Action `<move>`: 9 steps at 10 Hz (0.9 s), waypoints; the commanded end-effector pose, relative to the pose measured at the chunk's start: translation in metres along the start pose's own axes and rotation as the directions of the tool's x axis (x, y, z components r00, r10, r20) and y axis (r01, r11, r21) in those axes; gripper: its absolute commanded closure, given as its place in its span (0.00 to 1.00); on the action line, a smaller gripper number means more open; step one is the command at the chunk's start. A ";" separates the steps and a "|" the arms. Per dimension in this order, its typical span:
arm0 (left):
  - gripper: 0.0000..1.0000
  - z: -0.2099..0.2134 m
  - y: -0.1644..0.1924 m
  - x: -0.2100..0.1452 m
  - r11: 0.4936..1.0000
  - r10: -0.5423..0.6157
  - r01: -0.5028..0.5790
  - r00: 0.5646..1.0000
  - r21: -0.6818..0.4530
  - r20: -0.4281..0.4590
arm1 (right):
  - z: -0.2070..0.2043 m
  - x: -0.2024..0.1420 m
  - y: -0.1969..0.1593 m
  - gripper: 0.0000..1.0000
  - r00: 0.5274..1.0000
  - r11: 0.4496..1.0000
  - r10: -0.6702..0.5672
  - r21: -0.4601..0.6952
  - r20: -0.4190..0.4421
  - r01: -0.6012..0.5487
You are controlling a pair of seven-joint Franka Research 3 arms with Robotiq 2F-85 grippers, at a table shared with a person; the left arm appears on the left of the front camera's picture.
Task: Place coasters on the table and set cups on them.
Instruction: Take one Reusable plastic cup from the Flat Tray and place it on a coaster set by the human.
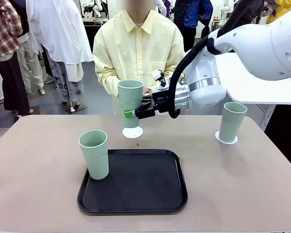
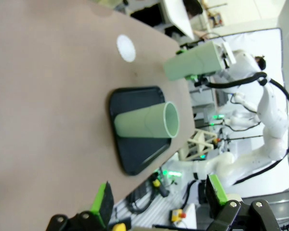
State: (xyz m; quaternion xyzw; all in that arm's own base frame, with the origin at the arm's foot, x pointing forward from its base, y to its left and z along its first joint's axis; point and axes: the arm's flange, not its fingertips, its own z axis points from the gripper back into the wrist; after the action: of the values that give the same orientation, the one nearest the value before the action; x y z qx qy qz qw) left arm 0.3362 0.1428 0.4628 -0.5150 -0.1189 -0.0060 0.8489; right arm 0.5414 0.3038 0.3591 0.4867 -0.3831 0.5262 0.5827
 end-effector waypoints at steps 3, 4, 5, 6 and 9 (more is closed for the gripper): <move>0.00 0.001 0.000 0.000 1.000 -0.018 0.018 1.000 -0.013 0.006 | -0.011 0.008 -0.064 1.00 0.998 0.998 -0.050 -0.025 -0.035 0.049; 0.00 0.001 0.000 0.000 1.000 -0.018 0.018 1.000 -0.013 0.006 | -0.011 0.006 -0.066 1.00 0.998 0.999 -0.047 -0.029 -0.046 0.046; 0.00 0.001 0.000 0.000 1.000 -0.018 0.018 1.000 -0.013 0.006 | -0.012 0.004 -0.058 1.00 0.996 0.998 -0.028 -0.055 -0.085 0.023; 0.00 0.001 0.000 0.000 1.000 -0.018 0.018 1.000 -0.013 0.006 | -0.006 -0.001 -0.059 1.00 0.999 0.999 -0.032 -0.026 -0.019 0.031; 0.00 0.001 0.000 0.000 1.000 -0.018 0.018 1.000 -0.013 0.006 | -0.008 -0.001 -0.060 0.17 0.999 0.999 -0.026 -0.035 -0.034 0.025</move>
State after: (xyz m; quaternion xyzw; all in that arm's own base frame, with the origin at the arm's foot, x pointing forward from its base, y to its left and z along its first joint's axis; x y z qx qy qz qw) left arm 0.3362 0.1428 0.4628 -0.5150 -0.1188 -0.0059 0.8489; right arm 0.6001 0.3131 0.3460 0.4728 -0.3756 0.5202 0.6040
